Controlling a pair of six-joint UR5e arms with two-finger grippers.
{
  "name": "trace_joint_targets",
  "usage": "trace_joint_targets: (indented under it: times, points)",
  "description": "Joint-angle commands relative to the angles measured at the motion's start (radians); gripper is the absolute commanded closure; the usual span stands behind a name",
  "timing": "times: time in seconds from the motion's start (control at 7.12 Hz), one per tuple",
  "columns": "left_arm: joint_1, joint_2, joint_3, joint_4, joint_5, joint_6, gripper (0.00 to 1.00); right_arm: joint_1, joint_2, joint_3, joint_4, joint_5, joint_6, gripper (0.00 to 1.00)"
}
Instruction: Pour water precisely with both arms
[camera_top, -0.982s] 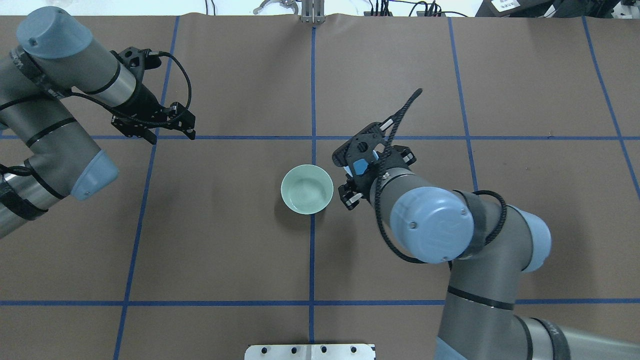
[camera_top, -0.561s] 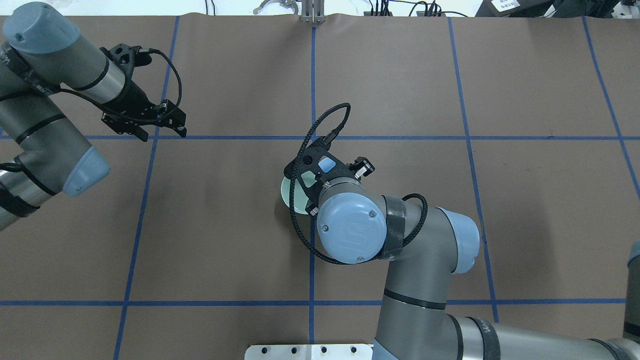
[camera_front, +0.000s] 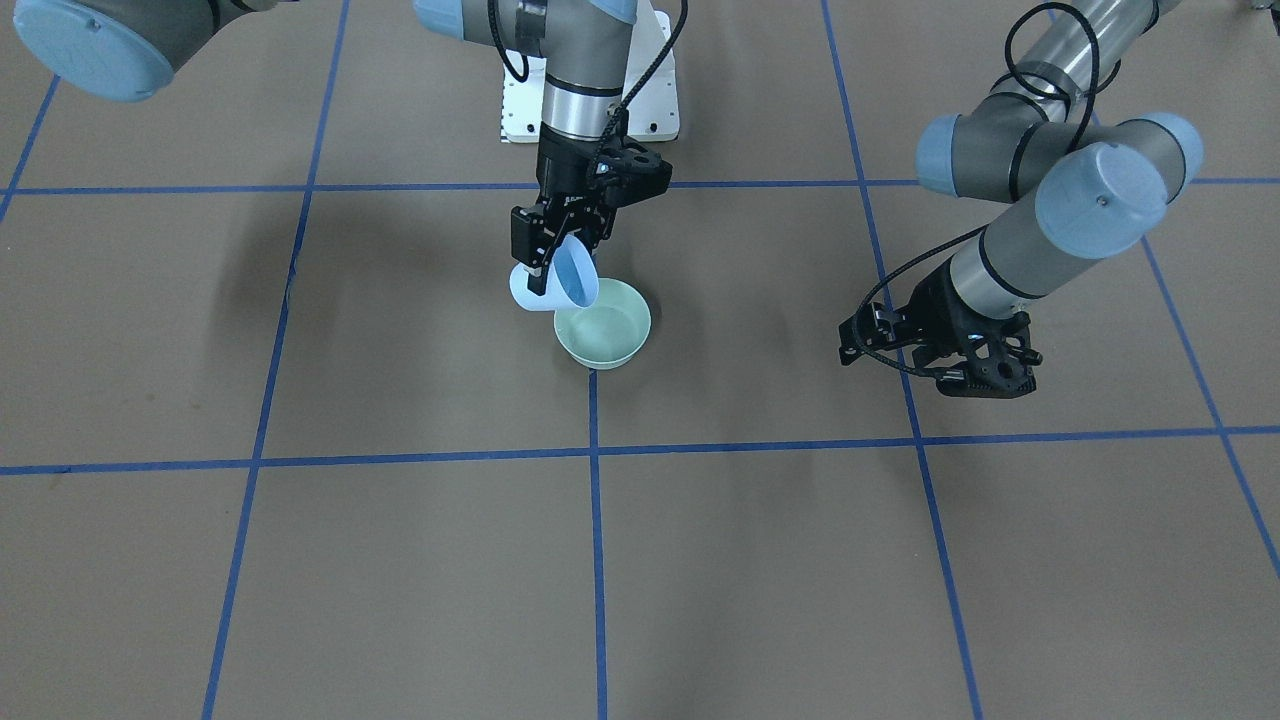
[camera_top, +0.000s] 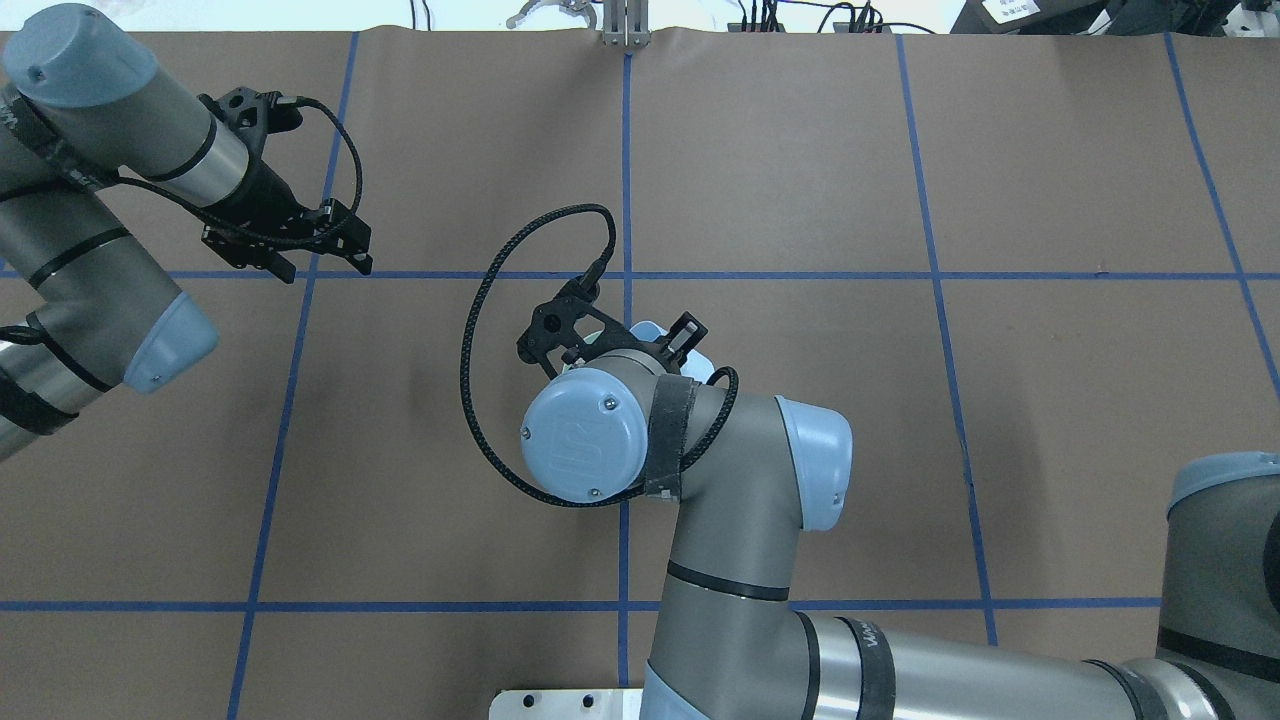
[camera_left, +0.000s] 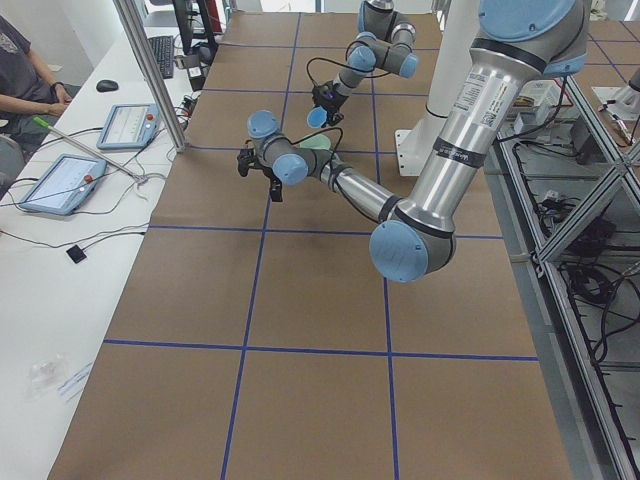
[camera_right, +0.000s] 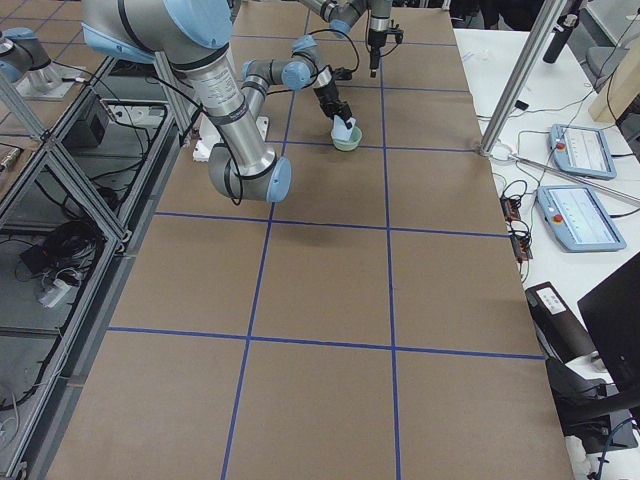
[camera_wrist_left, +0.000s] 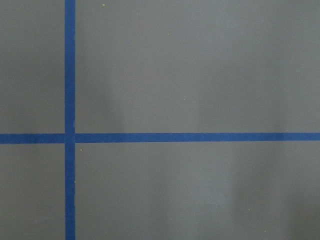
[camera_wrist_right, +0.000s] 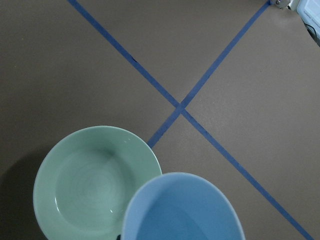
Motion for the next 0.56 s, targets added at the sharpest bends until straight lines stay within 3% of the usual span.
trace_joint_targets:
  times: [0.0,0.14,0.42]
  points:
    - [-0.001,0.003,-0.003,0.000,-0.007,-0.001,0.00,-0.003,0.072,-0.066,-0.134,0.000,-0.074,0.67]
    - [-0.001,0.007,-0.005,0.000,-0.007,-0.001,0.00,-0.003,0.132,-0.150,-0.168,-0.001,-0.105,0.67]
    - [-0.003,0.018,-0.012,-0.002,-0.009,0.001,0.00,-0.003,0.163,-0.180,-0.240,-0.001,-0.156,0.67]
